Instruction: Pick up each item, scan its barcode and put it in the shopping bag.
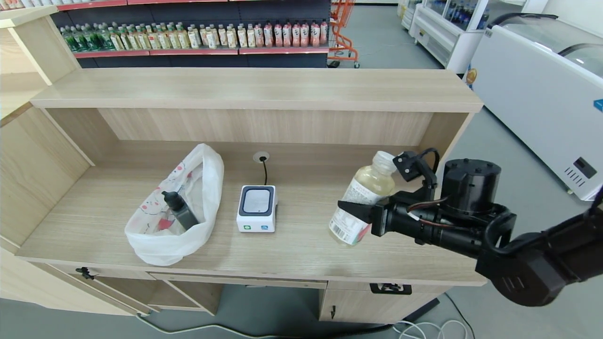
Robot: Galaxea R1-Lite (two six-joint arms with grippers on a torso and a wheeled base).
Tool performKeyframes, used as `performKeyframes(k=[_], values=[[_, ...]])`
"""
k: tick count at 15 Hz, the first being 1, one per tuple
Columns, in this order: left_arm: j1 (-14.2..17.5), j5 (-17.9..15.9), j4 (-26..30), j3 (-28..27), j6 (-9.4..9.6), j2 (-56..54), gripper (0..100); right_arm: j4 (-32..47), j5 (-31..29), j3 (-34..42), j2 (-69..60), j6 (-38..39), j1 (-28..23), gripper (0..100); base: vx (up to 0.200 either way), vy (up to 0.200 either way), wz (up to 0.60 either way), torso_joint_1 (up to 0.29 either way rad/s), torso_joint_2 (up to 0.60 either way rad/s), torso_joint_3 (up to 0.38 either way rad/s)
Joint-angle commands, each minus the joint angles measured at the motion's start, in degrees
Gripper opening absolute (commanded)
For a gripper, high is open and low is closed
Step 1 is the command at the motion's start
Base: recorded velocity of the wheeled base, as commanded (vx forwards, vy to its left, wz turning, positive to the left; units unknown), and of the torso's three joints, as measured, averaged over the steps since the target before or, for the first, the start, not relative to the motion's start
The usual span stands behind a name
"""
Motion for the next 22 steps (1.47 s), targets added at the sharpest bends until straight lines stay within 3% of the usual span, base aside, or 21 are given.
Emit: performKeyframes(k=[1, 4, 6, 7, 10, 14, 17, 22], values=[[0.01, 0.01, -0.02, 0.00, -0.02, -0.01, 100, 3.85, 0.23, 2.16, -7.17, 0.56, 2.55, 0, 0.000, 0.000, 0.00, 0.000, 0.00, 0.000], [0.01, 0.01, -0.02, 0.00, -0.02, -0.01, 100, 7.27, 0.41, 0.58, -9.37, 6.54, 2.64, 0, 0.000, 0.000, 0.00, 0.000, 0.00, 0.000], [0.01, 0.01, -0.02, 0.00, -0.02, -0.01, 100, 6.75, 1.29, 1.10, -10.51, 15.06, 4.04, 0, 0.000, 0.000, 0.00, 0.000, 0.00, 0.000], [0.01, 0.01, -0.02, 0.00, -0.02, -0.01, 100, 4.90, 6.30, 2.60, -10.51, 16.12, 4.04, 0, 0.000, 0.000, 0.00, 0.000, 0.00, 0.000], [0.01, 0.01, -0.02, 0.00, -0.02, -0.01, 100, 1.65, 17.55, 7.26, -10.43, 13.66, 5.19, 0, 0.000, 0.000, 0.00, 0.000, 0.00, 0.000], [-0.08, 0.01, -0.02, 0.00, -0.02, -0.01, 100, 1.83, 19.04, 8.40, -8.76, 11.64, 5.98, 0, 0.000, 0.000, 0.00, 0.000, 0.00, 0.000], [0.01, 0.01, -0.02, 0.00, -0.02, -0.01, 100, 3.32, 28.97, 9.10, -9.37, 11.55, 3.08, 0, 0.000, 0.000, 0.00, 0.000, 0.00, 0.000], [0.01, 0.01, -0.02, 0.00, -0.02, -0.01, 100, 5.78, 30.29, 8.84, -9.90, 11.28, 2.46, 0, 0.000, 0.000, 0.00, 0.000, 0.00, 0.000]])
